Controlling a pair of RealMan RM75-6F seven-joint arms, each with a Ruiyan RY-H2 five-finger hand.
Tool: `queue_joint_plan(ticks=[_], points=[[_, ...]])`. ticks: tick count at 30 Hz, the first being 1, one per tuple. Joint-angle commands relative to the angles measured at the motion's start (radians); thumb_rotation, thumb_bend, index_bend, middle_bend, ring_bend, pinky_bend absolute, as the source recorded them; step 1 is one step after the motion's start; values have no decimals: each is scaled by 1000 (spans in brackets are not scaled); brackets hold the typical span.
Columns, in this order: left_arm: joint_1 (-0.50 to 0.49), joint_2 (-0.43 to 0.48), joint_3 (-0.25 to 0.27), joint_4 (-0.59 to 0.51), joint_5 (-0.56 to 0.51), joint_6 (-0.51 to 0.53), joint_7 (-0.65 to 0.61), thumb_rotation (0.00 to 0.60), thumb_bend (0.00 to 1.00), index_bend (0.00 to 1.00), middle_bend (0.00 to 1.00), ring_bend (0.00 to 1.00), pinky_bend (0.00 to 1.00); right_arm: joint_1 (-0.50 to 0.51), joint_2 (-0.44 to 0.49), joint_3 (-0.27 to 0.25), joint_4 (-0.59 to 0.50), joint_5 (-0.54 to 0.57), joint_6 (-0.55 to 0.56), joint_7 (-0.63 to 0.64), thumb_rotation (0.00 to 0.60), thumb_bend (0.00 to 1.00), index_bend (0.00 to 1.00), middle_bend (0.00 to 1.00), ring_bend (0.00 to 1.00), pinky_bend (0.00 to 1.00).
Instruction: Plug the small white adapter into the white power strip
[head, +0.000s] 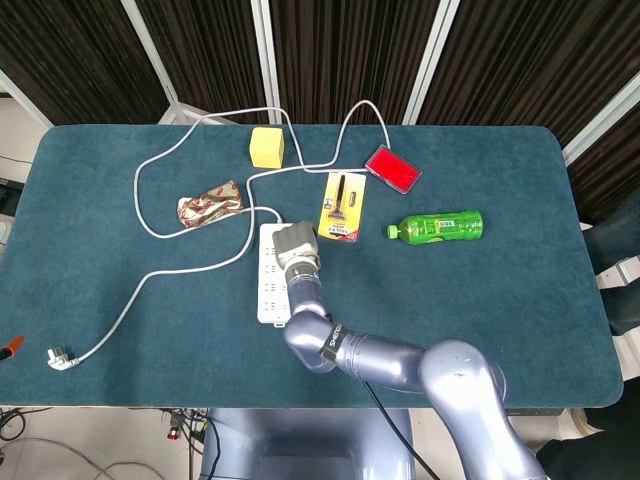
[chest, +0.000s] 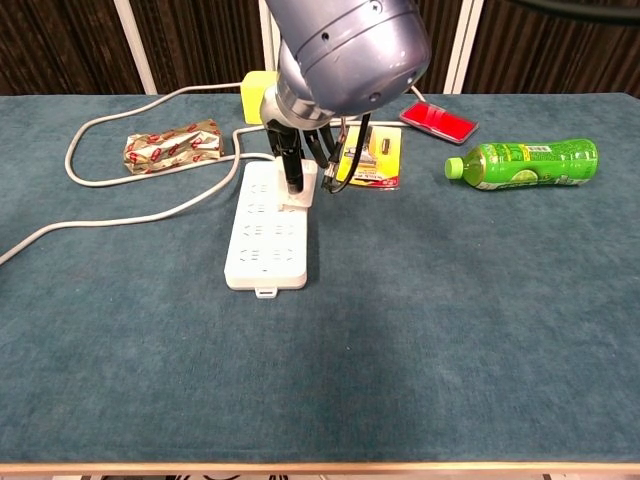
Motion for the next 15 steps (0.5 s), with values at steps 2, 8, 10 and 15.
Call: queue_joint_plan(ticks=[2,8,10,15], points=[[1,0,1,0,2,1,-1,600,84,181,0,0,0,-2,-5,4,1,-2,2,-7,600,466,741,657,616,305],[1,2,-1,2,-2,0,-3,600,84,181,0,0,0,-7,-15,9,12,-8,6,-17,600,466,741,657,616,305],[1,2,-1,2,-2,0,-3,600,84,181,0,0,0,-8,-16,12,14,-10,6,-21,600,466,741,658,616,305],[1,1,-1,2,-3,0,-1,600,84,181,0,0,0,-12,-20,18,18,-15,5,-26,600,466,742,658,616,305]])
